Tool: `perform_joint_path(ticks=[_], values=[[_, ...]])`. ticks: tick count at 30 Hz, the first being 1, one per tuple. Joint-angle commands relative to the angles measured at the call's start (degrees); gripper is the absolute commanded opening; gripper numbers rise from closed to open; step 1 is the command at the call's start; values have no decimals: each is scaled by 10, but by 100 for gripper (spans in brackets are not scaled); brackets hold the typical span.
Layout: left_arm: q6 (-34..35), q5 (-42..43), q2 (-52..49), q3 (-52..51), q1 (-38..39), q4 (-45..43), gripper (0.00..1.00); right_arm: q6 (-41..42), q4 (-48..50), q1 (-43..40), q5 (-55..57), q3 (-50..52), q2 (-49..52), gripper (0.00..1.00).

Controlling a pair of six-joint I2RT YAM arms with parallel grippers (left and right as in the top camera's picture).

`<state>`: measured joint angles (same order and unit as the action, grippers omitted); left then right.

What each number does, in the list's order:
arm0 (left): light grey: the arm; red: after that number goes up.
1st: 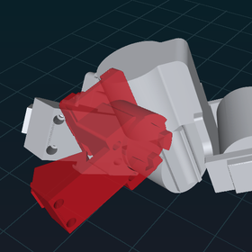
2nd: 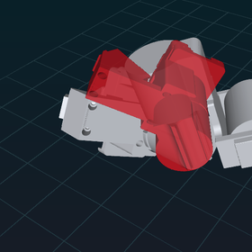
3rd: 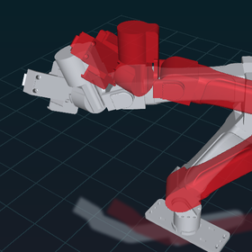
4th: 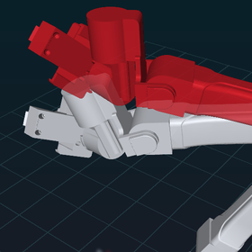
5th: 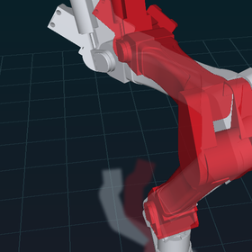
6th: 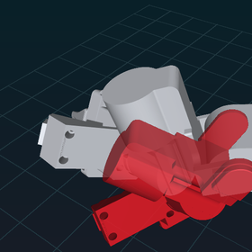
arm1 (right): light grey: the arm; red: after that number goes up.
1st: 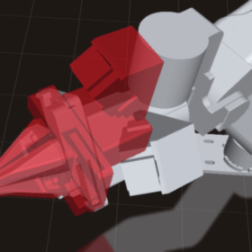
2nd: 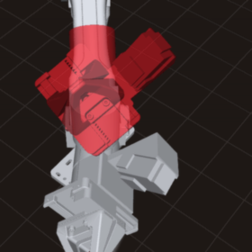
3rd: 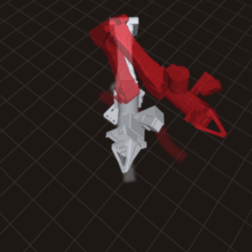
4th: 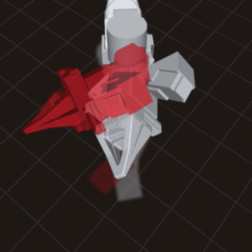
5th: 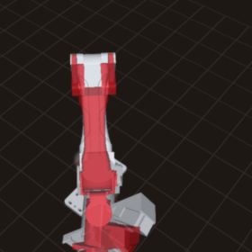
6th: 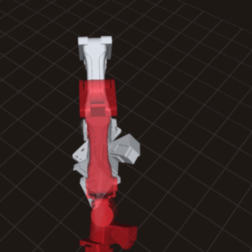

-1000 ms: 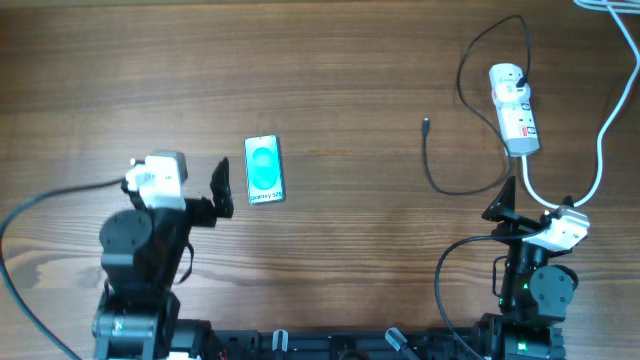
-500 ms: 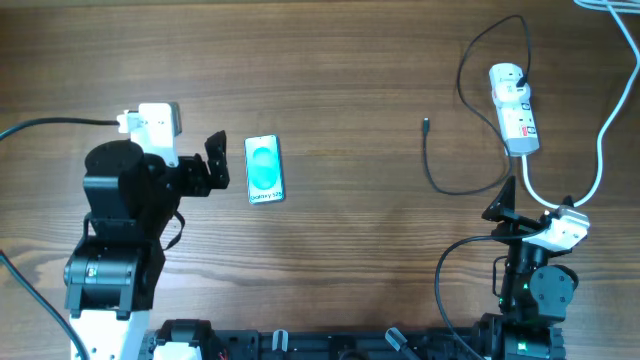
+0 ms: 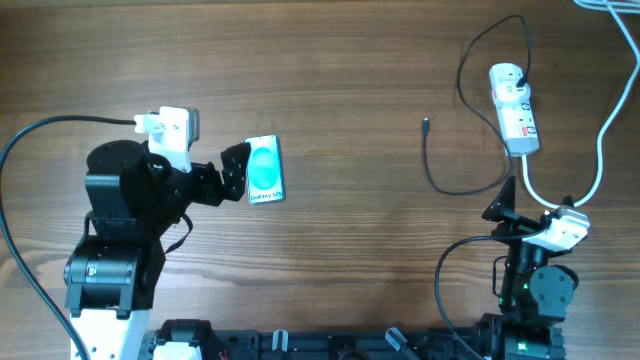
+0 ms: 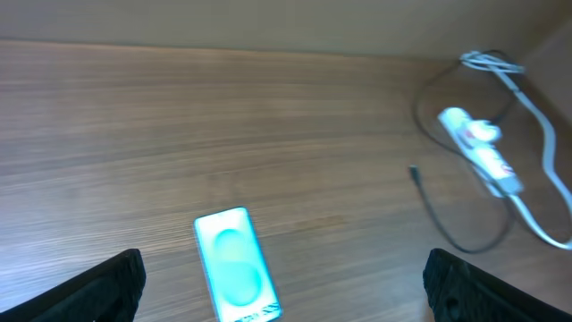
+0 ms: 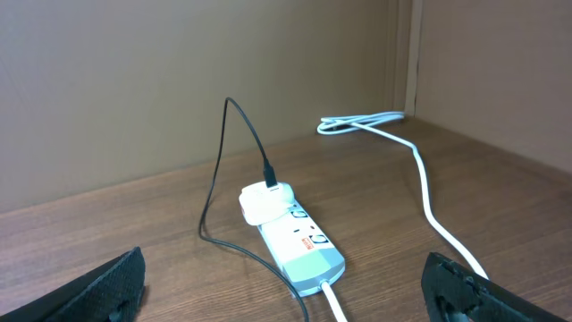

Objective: Plug charger to phone and switch on socket
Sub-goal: 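Move the left gripper forward over the teal smartphone, then lower the left gripper and close it on the phone's bottom end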

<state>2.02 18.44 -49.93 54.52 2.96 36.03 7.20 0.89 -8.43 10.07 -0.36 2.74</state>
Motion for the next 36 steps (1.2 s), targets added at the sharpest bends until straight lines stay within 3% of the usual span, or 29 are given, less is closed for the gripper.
perform_joint_path(ticks=[1, 14, 18, 26, 36], values=[[19, 56, -4, 13, 3, -2, 100, -8, 3, -2, -10, 1, 1, 100], [139, 3, -175, 14, 11, 2, 100, -8, 3, -2, -10, 1, 1, 100], [160, -110, -214, 14, 53, 11, 100, -8, 3, -2, -10, 0, 1, 100], [183, -258, -301, 14, 130, 6, 100, -8, 3, -2, -10, 0, 1, 100], [196, -258, -419, 14, 172, -44, 100, -8, 3, -2, -10, 0, 1, 100]])
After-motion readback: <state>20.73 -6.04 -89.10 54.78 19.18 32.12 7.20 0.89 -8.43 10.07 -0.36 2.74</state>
